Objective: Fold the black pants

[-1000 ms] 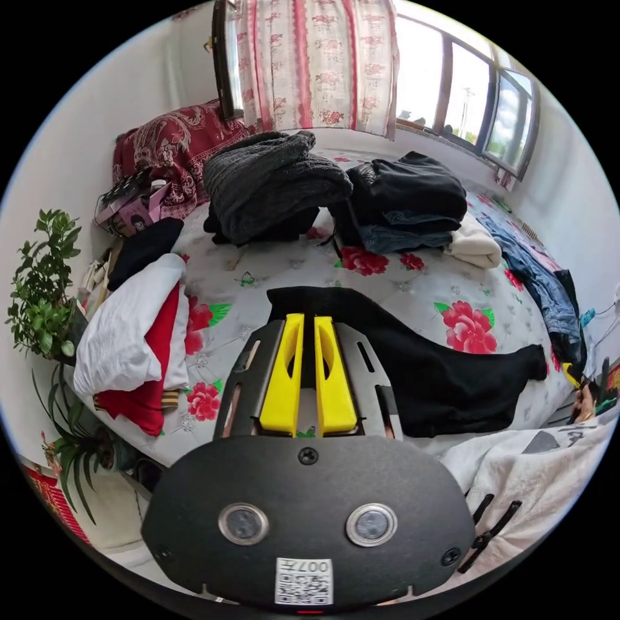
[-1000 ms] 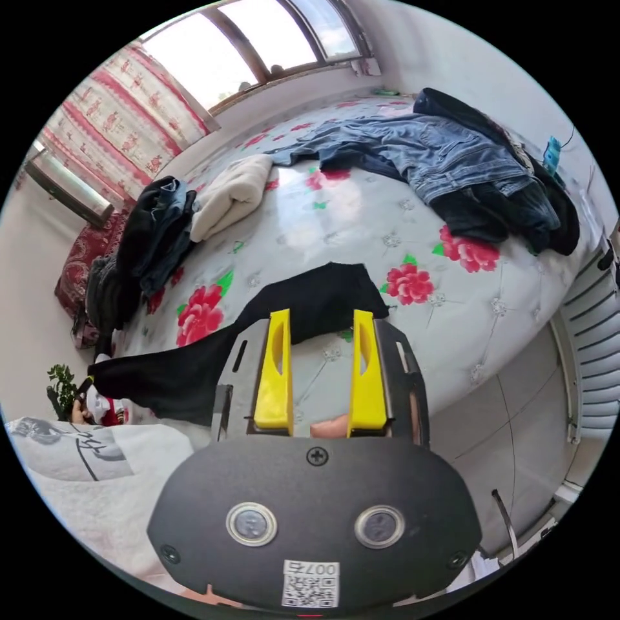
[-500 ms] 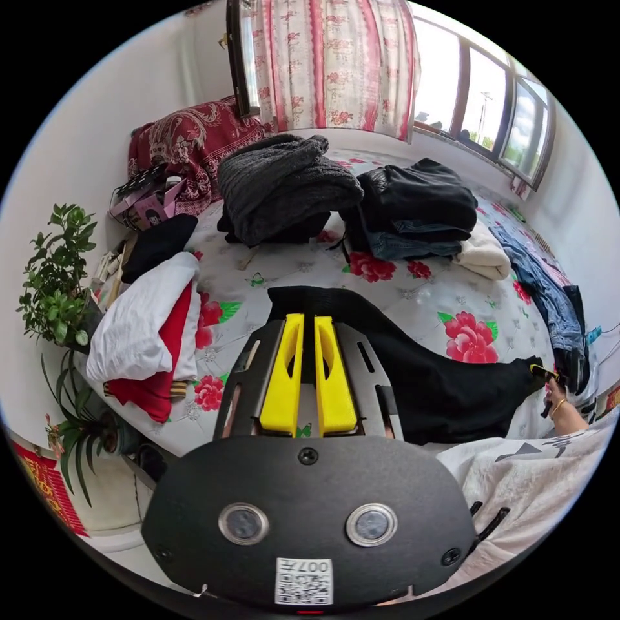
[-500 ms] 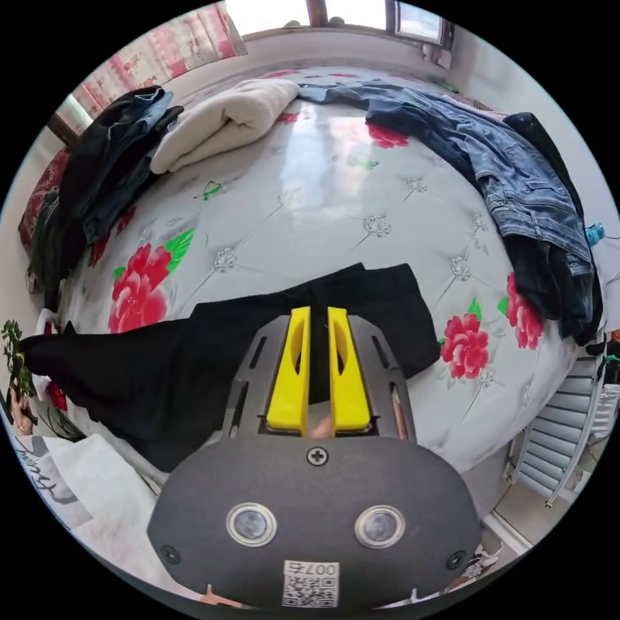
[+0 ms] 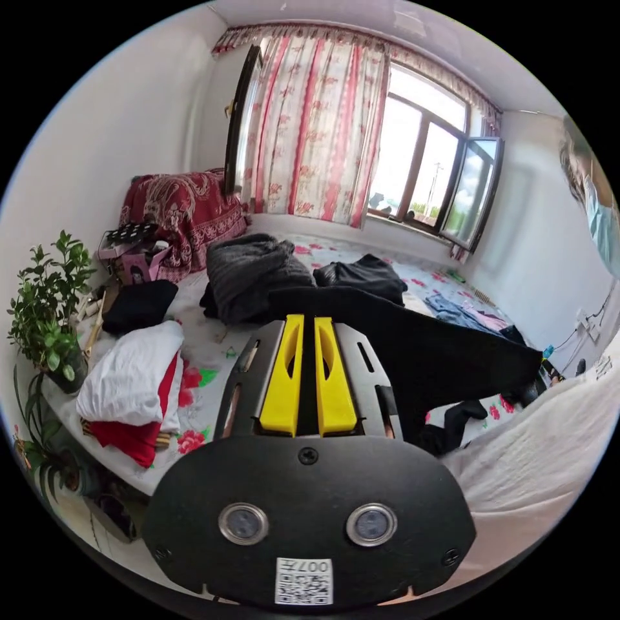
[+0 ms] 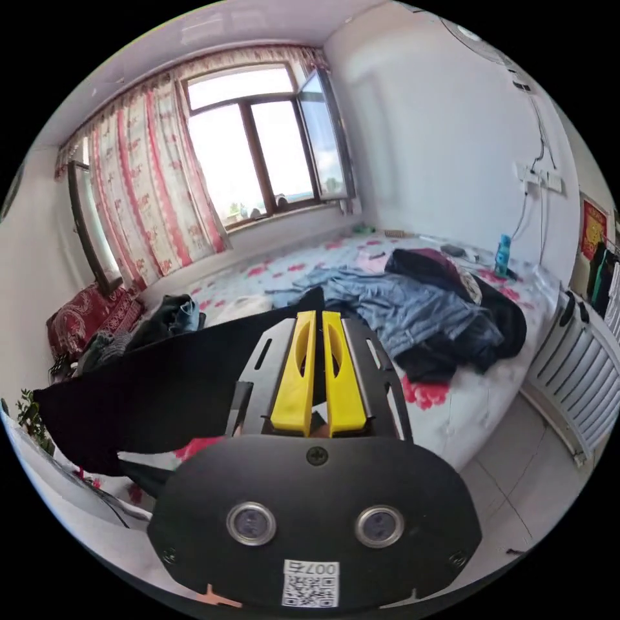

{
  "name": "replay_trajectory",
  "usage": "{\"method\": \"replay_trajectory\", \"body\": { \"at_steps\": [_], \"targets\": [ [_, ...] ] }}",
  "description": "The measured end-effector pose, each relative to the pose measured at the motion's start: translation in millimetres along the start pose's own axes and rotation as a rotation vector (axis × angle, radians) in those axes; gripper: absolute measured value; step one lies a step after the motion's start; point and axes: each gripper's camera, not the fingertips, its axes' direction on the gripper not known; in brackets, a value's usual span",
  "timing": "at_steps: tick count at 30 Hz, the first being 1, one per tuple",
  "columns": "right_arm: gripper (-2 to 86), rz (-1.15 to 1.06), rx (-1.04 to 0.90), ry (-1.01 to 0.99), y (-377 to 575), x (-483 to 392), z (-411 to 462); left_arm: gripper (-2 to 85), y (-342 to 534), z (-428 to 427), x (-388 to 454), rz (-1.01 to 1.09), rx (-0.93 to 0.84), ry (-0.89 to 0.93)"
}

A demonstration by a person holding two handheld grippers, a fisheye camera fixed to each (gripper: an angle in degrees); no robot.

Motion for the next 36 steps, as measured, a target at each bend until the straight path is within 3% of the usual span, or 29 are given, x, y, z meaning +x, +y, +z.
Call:
{"method": "replay_trajectory", "body": {
  "at_steps": [5,7,10,14,19,23,26,31,33,36],
  "targets": [
    [0.6,-0.100,-0.051,-0.100,-48,-43,80,3.5,-40,124,-7,0.033,-0.123,-0.052],
    [1.2,-0.106,-0.189,-0.150,-53,-53,134,5.1,-52,219,-18,-0.035,-0.345,-0.084],
    [3.3,-0.057,-0.412,-0.171,-36,-50,201,4.3,-48,292,-36,-0.167,-0.554,-0.183],
    [6.9,-0.014,-0.549,-0.176,20,-25,206,4.6,-26,307,-41,-0.212,-0.621,-0.181],
    [9.8,0.108,-0.680,-0.022,105,27,174,4.2,31,283,-8,0.032,-0.645,-0.268],
    [10.9,0.194,-0.738,0.014,134,53,173,3.4,54,282,4,0.102,-0.697,-0.287],
    [11.2,0.155,-0.758,-0.011,133,46,192,1.0,65,308,5,0.094,-0.813,-0.329],
    [6.8,-0.011,-0.864,0.135,135,12,214,-0.8,62,316,21,0.138,-0.779,-0.359],
    [4.9,-0.009,-0.863,0.074,133,12,204,-0.9,64,315,27,0.182,-0.789,-0.376],
    [3.1,0.136,-0.687,-0.021,117,36,150,-0.9,68,305,26,0.164,-0.814,-0.360]
  ]
}}
